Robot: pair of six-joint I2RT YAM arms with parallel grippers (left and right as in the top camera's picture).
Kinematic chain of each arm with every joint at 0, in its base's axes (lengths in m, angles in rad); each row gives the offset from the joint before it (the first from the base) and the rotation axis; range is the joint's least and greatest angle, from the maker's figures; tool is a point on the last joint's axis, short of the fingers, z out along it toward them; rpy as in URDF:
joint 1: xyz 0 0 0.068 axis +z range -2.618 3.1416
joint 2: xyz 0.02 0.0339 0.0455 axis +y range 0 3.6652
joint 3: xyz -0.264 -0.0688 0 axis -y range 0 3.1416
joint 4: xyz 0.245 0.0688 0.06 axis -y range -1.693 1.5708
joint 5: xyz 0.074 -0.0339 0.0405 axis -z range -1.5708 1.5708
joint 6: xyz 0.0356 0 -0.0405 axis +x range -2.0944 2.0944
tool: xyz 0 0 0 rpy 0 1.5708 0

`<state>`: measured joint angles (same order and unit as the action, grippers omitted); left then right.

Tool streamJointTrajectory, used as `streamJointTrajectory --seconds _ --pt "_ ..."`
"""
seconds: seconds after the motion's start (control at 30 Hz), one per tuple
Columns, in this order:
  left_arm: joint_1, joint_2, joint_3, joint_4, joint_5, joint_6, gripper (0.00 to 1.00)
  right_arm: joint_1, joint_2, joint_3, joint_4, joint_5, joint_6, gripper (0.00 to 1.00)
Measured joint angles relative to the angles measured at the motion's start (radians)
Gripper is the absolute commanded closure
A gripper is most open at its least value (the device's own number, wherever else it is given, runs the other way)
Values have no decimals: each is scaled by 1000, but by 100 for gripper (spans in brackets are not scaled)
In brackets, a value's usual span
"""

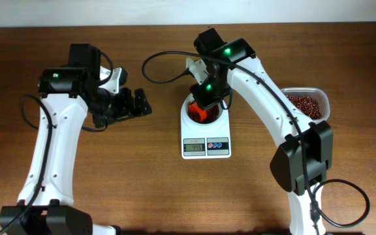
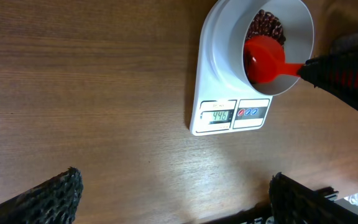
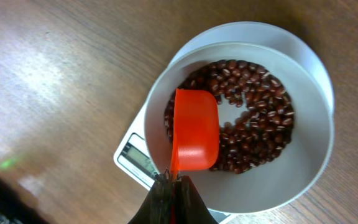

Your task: Scoop item into bowl and weigh 50g on scale

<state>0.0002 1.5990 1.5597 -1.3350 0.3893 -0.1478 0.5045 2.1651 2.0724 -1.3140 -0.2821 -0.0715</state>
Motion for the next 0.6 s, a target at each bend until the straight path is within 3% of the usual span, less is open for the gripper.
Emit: streamJointTrajectory --seconds 0.33,0.6 --pt "0 0 0 0 0 0 1 -165 0 39 -7 -137 1 96" --pt "0 0 0 0 0 0 1 -173 0 52 -10 -195 -13 96"
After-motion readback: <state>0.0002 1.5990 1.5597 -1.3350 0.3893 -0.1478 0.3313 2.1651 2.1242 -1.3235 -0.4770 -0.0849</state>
